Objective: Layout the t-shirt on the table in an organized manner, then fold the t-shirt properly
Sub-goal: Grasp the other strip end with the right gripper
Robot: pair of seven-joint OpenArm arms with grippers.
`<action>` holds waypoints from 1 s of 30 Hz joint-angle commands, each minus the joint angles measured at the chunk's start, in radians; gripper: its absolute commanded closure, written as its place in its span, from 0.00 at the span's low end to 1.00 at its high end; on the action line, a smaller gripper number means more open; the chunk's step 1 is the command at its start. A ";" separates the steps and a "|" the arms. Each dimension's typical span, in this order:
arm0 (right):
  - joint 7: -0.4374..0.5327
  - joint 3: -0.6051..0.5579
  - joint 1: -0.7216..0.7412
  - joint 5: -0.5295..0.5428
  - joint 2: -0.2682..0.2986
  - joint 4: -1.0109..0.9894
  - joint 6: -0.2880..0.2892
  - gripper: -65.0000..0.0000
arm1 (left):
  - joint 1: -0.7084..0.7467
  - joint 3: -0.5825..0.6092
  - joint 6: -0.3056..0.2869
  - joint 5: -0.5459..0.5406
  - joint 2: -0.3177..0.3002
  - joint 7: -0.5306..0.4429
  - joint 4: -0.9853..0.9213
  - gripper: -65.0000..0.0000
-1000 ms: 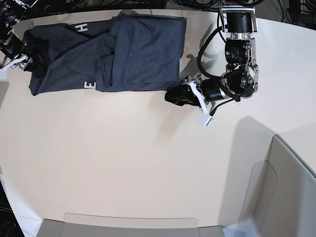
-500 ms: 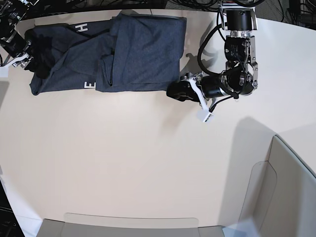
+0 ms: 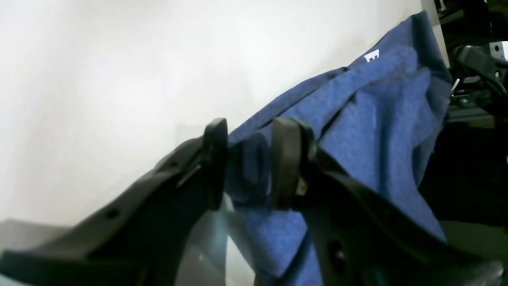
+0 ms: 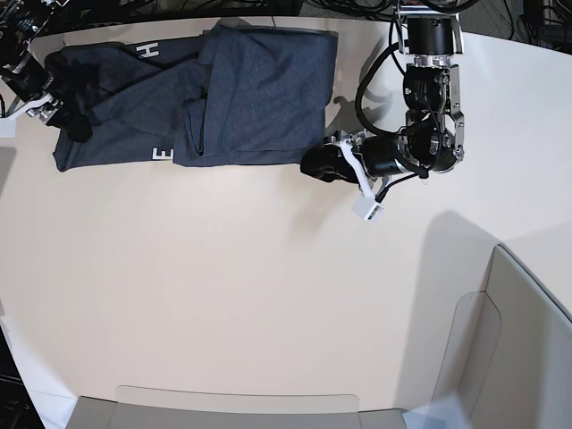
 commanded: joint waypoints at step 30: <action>-0.025 -0.161 -0.028 -0.268 0.018 0.006 0.017 0.84 | -0.016 -0.002 -0.007 -0.028 0.001 -0.008 0.015 0.71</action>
